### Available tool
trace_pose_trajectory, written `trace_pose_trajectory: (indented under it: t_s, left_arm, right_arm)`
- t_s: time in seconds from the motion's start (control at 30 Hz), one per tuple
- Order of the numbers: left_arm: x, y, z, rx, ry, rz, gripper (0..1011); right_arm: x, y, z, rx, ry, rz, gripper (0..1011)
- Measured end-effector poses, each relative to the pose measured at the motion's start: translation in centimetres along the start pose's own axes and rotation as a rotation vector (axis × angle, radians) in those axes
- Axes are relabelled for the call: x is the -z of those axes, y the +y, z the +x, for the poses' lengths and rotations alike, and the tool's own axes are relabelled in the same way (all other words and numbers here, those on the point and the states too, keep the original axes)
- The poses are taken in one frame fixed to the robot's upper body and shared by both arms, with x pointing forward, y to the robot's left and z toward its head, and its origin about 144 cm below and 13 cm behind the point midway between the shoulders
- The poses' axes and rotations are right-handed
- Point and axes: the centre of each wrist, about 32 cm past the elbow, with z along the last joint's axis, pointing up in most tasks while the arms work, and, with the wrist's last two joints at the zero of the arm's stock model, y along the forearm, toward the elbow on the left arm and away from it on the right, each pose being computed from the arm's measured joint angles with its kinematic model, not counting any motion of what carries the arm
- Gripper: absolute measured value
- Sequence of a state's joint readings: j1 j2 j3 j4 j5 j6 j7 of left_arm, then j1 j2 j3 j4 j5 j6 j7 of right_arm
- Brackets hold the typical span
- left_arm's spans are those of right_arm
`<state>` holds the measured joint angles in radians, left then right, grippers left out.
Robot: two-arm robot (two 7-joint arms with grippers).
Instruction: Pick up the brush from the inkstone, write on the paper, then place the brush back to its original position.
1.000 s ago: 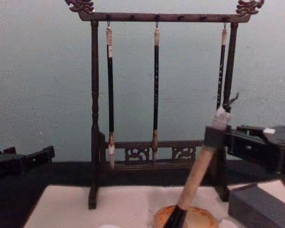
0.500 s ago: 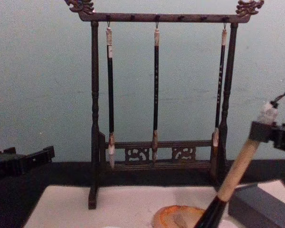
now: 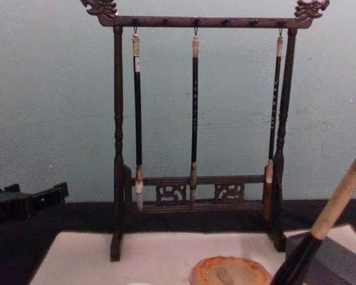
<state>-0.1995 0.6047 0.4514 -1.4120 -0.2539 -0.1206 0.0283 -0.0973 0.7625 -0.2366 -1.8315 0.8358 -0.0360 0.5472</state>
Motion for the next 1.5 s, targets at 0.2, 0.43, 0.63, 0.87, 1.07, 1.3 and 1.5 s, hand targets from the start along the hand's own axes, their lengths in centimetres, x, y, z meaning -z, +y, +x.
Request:
trace_pose_trajectory:
  t_s: [0.2, 0.43, 0.63, 0.87, 1.07, 1.3, 1.5]
  left_arm:
    - [0.0, 0.0, 0.0, 0.0, 0.0, 0.0, 1002]
    - [0.0, 0.0, 0.0, 0.0, 0.0, 0.0, 1002]
    - [0.0, 0.0, 0.0, 0.0, 0.0, 0.0, 1002]
    - [0.0, 0.0, 0.0, 0.0, 0.0, 0.0, 1002]
    - [0.0, 0.0, 0.0, 0.0, 0.0, 0.0, 1002]
    - [0.0, 0.0, 0.0, 0.0, 0.0, 0.0, 1002]
    - [0.0, 0.0, 0.0, 0.0, 0.0, 0.0, 1002]
  right_arm:
    - [-0.4, 0.3, 0.3, -0.025, 0.049, 0.06, 170]
    - [-0.4, 2.0, 1.4, -0.046, 0.176, 0.162, 170]
    - [0.3, 3.5, 3.2, -0.014, 0.291, 0.218, 170]
    - [1.2, 4.4, 4.9, 0.029, 0.354, 0.227, 170]
    - [2.2, 4.8, 6.7, 0.072, 0.402, 0.215, 170]
    - [3.6, 4.9, 8.3, 0.114, 0.468, 0.206, 170]
    - [5.1, 5.0, 9.5, 0.132, 0.567, 0.208, 170]
